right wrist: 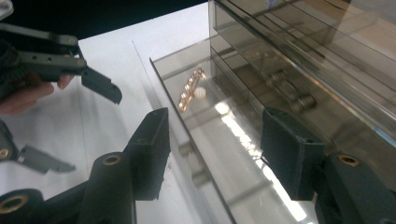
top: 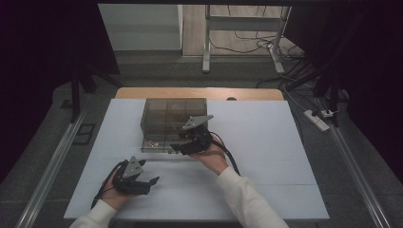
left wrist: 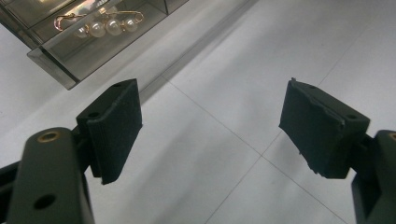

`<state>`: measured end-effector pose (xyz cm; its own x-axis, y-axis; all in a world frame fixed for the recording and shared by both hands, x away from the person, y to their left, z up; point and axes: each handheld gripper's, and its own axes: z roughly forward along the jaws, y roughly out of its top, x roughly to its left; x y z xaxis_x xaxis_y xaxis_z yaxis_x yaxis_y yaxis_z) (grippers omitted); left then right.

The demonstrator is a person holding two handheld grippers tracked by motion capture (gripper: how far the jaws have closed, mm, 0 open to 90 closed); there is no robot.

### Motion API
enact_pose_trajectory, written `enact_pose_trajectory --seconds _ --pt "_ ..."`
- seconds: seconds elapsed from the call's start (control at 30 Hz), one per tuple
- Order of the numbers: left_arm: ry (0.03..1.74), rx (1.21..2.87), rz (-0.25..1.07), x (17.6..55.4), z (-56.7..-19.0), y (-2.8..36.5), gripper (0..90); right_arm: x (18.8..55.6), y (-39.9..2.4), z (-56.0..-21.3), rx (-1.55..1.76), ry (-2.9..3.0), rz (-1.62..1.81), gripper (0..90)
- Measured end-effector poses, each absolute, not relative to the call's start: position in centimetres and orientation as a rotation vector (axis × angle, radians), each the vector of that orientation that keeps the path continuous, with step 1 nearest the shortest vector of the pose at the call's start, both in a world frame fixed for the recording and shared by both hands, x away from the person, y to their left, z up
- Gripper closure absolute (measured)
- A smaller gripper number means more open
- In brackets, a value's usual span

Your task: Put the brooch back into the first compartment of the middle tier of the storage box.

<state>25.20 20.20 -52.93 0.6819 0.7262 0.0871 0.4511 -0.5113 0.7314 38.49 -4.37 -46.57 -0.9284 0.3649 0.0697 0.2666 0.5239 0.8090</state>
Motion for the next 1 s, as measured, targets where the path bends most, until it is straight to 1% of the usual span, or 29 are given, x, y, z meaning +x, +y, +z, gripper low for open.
enact_pose_trajectory --seconds 0.47,1.0 --pt "0.901 2.198 0.509 25.2 -53.0 20.2 20.5 36.6 -7.8 -46.3 0.555 2.630 1.335 35.6" --pt "0.901 2.194 0.505 25.2 -52.9 20.1 20.5 34.0 -13.8 -46.4 0.635 2.534 1.322 34.1"
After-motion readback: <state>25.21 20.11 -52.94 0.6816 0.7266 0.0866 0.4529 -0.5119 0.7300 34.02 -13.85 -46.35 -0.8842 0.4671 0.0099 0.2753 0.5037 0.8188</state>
